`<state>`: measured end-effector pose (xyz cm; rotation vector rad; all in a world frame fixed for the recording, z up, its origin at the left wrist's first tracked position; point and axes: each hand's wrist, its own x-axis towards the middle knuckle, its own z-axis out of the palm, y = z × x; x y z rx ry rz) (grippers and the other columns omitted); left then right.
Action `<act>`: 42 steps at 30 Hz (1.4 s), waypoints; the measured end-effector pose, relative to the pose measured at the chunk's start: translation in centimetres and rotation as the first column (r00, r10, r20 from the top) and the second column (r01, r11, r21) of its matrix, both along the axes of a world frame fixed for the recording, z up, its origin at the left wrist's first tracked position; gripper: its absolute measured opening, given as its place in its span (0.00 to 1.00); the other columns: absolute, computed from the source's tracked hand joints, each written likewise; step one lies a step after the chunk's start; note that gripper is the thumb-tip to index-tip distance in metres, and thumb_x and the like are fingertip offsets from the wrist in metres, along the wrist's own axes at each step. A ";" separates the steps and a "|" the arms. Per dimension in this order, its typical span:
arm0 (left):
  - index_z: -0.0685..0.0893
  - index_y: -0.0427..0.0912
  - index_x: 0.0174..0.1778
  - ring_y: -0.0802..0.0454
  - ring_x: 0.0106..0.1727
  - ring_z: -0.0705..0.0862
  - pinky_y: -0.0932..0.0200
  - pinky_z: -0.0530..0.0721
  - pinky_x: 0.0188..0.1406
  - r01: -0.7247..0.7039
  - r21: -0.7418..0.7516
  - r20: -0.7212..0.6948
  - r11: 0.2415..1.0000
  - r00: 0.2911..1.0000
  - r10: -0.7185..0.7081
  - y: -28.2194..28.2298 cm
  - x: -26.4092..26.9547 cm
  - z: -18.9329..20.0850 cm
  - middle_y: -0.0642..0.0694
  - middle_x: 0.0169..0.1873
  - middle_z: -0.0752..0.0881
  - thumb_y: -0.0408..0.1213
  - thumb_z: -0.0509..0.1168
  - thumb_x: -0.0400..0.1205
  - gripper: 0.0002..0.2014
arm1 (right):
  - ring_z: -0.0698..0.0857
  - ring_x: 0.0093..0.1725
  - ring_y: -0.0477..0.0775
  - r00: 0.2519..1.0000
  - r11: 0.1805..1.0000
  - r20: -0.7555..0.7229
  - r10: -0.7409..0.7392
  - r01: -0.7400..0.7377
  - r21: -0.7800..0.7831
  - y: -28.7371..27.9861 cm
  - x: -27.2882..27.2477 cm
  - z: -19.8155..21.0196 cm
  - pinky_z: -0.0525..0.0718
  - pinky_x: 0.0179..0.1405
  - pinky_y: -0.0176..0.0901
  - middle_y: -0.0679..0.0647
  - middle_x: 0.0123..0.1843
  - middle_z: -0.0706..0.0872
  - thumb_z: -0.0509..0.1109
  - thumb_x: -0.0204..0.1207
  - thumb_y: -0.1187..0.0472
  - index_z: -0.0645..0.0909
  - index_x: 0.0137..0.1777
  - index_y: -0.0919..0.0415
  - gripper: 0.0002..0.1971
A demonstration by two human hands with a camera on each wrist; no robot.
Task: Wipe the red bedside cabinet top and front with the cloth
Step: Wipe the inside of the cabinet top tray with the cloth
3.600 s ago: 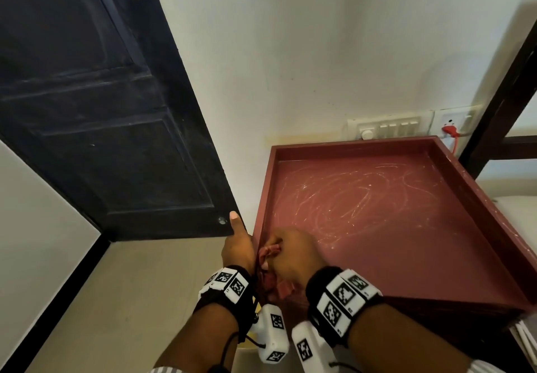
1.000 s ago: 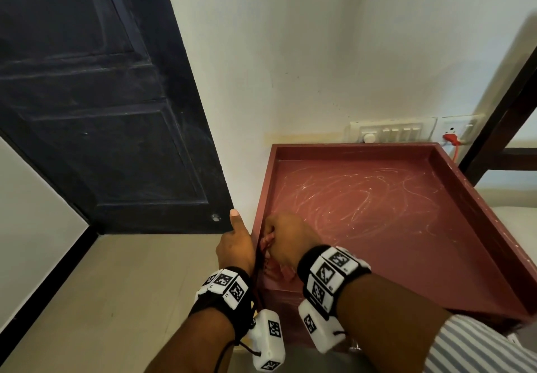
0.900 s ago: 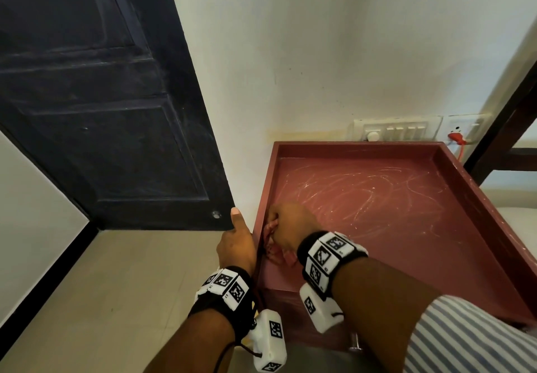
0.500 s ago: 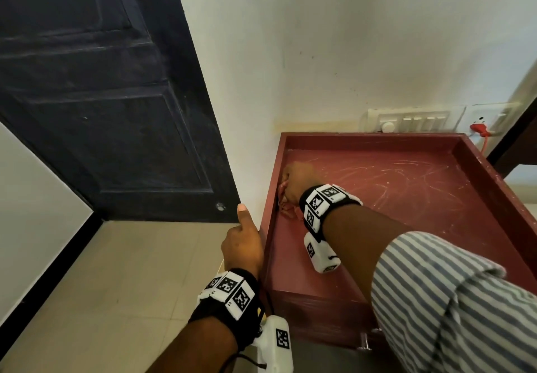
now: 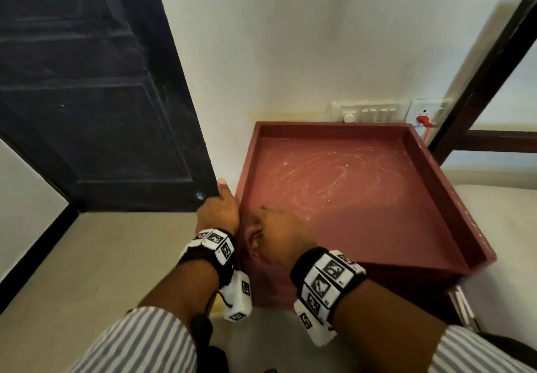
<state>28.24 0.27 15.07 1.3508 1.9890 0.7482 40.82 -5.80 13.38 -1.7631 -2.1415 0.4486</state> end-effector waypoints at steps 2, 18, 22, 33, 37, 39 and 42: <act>0.86 0.28 0.64 0.28 0.69 0.81 0.41 0.75 0.71 0.021 -0.013 -0.063 1.000 0.998 -0.021 -0.2 0.0 0.0 0.24 0.66 0.84 0.62 0.38 0.91 0.43 | 0.85 0.44 0.54 0.991 0.994 -0.087 -0.097 0.093 -0.057 -2.1 2.6 -1.1 0.88 0.44 0.52 0.46 0.48 0.82 0.64 0.66 0.56 0.81 0.47 0.46 0.10; 0.88 0.29 0.61 0.28 0.64 0.84 0.39 0.79 0.65 -0.015 0.026 -0.064 1.000 0.998 0.017 0.5 -0.1 -1.0 0.25 0.61 0.86 0.64 0.40 0.90 0.43 | 0.79 0.46 0.70 0.782 0.898 0.443 -0.439 0.395 0.193 -3.2 8.1 -1.3 0.84 0.49 0.65 0.70 0.43 0.81 0.62 0.79 0.57 0.83 0.41 0.71 0.16; 0.87 0.28 0.63 0.28 0.67 0.82 0.40 0.77 0.68 0.001 0.013 -0.103 1.000 0.995 0.000 0.9 -0.1 -1.0 0.25 0.64 0.85 0.62 0.40 0.90 0.42 | 0.75 0.56 0.64 0.909 0.967 0.335 -0.249 0.213 0.139 1.1 -0.4 -2.2 0.78 0.64 0.64 0.63 0.56 0.79 0.58 0.77 0.51 0.76 0.60 0.64 0.19; 0.85 0.27 0.66 0.27 0.67 0.82 0.39 0.77 0.71 -0.020 -0.017 -0.081 1.000 0.997 0.019 0.5 -0.1 -1.2 0.24 0.65 0.84 0.63 0.39 0.90 0.44 | 0.81 0.59 0.58 0.930 0.930 0.025 -0.367 0.368 -0.028 -0.5 10.4 -1.2 0.82 0.61 0.54 0.50 0.58 0.83 0.73 0.72 0.47 0.78 0.60 0.48 0.17; 0.82 0.27 0.72 0.27 0.68 0.82 0.38 0.78 0.71 -0.031 -0.033 -0.063 0.999 0.998 0.029 0.5 -0.1 -1.1 0.24 0.66 0.84 0.65 0.39 0.89 0.45 | 0.82 0.59 0.63 0.806 0.809 0.103 -0.582 0.588 -0.026 -2.8 18.0 0.6 0.80 0.57 0.50 0.53 0.56 0.84 0.79 0.72 0.52 0.83 0.58 0.49 0.15; 0.83 0.26 0.69 0.28 0.67 0.82 0.39 0.78 0.70 -0.035 -0.018 -0.055 0.999 0.998 0.034 0.5 0.0 -1.1 0.25 0.65 0.84 0.63 0.39 0.90 0.44 | 0.83 0.59 0.65 0.762 0.767 0.117 -0.637 0.642 -0.009 -2.5 18.7 0.7 0.83 0.58 0.52 0.54 0.55 0.84 0.79 0.71 0.52 0.84 0.57 0.50 0.15; 0.87 0.26 0.61 0.28 0.66 0.82 0.40 0.77 0.67 -0.018 0.014 -0.041 1.000 0.999 0.019 0.2 0.1 -0.6 0.24 0.63 0.85 0.60 0.41 0.92 0.40 | 0.83 0.58 0.64 0.736 0.755 0.190 -0.650 0.654 0.049 -0.6 16.2 0.3 0.86 0.59 0.55 0.58 0.58 0.83 0.75 0.73 0.53 0.83 0.58 0.56 0.15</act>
